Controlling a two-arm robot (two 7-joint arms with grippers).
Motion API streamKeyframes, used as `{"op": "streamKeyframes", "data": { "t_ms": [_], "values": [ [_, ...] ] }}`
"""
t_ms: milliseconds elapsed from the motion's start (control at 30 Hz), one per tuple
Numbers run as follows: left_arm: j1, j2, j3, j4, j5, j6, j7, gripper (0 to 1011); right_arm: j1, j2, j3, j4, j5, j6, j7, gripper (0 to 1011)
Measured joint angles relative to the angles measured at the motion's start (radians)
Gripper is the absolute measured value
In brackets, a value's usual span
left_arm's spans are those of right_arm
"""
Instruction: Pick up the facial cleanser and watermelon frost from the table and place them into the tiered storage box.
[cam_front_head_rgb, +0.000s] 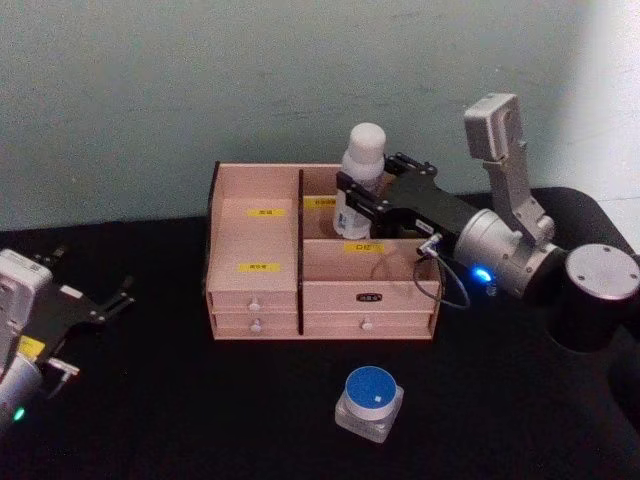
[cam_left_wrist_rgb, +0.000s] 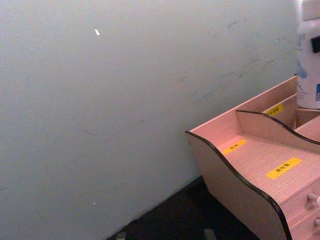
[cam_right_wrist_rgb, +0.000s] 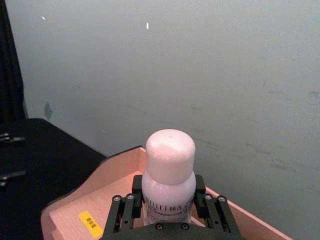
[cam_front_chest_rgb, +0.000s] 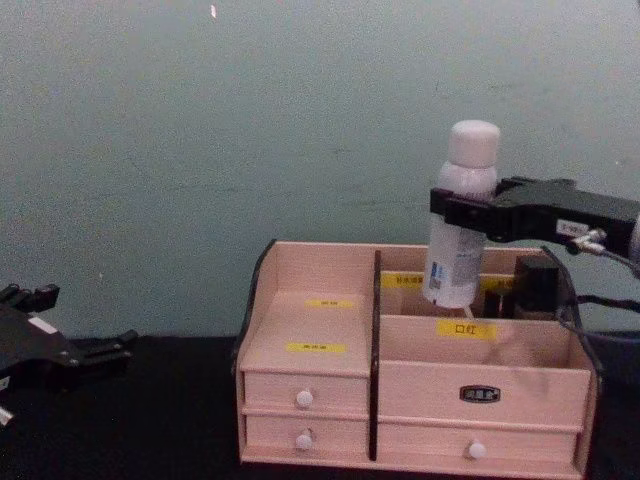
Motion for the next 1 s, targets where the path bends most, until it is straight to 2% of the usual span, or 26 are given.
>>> {"op": "streamKeyframes", "data": {
  "t_ms": [433, 1000],
  "values": [
    [0.000, 0.000, 0.000, 0.000, 0.000, 0.000, 0.000, 1001, 0.060, -0.061, -0.009, 0.118, -0.054, -0.012, -0.009, 592],
    [0.000, 0.000, 0.000, 0.000, 0.000, 0.000, 0.000, 1001, 0.080, -0.092, -0.012, 0.186, -0.102, -0.003, -0.010, 592]
  ]
}}
